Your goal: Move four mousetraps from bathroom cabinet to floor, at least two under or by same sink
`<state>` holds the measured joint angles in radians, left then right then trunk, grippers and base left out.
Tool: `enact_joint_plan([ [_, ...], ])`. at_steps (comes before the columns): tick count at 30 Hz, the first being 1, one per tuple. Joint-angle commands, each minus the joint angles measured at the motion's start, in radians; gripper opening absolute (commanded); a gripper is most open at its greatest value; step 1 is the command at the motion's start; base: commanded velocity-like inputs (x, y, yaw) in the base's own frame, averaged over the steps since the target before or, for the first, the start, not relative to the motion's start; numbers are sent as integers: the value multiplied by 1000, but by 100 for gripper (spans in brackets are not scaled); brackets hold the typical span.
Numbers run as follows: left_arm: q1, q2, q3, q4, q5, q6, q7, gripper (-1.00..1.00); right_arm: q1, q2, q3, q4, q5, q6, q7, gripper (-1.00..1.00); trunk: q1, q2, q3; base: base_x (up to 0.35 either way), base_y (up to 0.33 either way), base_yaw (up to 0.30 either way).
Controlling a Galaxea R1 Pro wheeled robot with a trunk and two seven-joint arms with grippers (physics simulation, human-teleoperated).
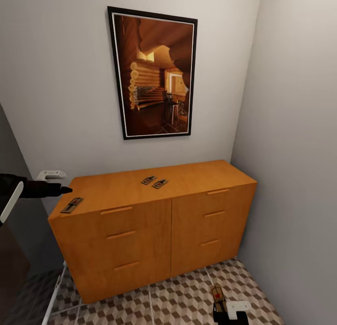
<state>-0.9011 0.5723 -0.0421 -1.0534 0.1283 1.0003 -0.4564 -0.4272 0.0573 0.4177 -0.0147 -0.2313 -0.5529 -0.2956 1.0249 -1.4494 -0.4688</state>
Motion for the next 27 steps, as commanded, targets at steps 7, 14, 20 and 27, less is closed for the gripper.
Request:
enact_joint_plan([
  [7,-1,-1,-2,6,10,5,5,100,-1,0,9,1,-11,-4,0,-100,0,-1,-1,14,2,0],
  [14,-1,-4,-2,7,10,5,5,100,-1,0,9,1,-11,-4,-1,-100,0,-1,-2,1,0,0],
  [20,-1,-4,-2,18,10,4,5,100,-1,0,9,1,-11,-4,-1,-100,0,-1,-8,0,0,0],
  [27,-1,-3,-2,40,10,4,5,100,-1,0,9,1,-11,-4,-1,-100,0,-1,-18,0,0,0],
])
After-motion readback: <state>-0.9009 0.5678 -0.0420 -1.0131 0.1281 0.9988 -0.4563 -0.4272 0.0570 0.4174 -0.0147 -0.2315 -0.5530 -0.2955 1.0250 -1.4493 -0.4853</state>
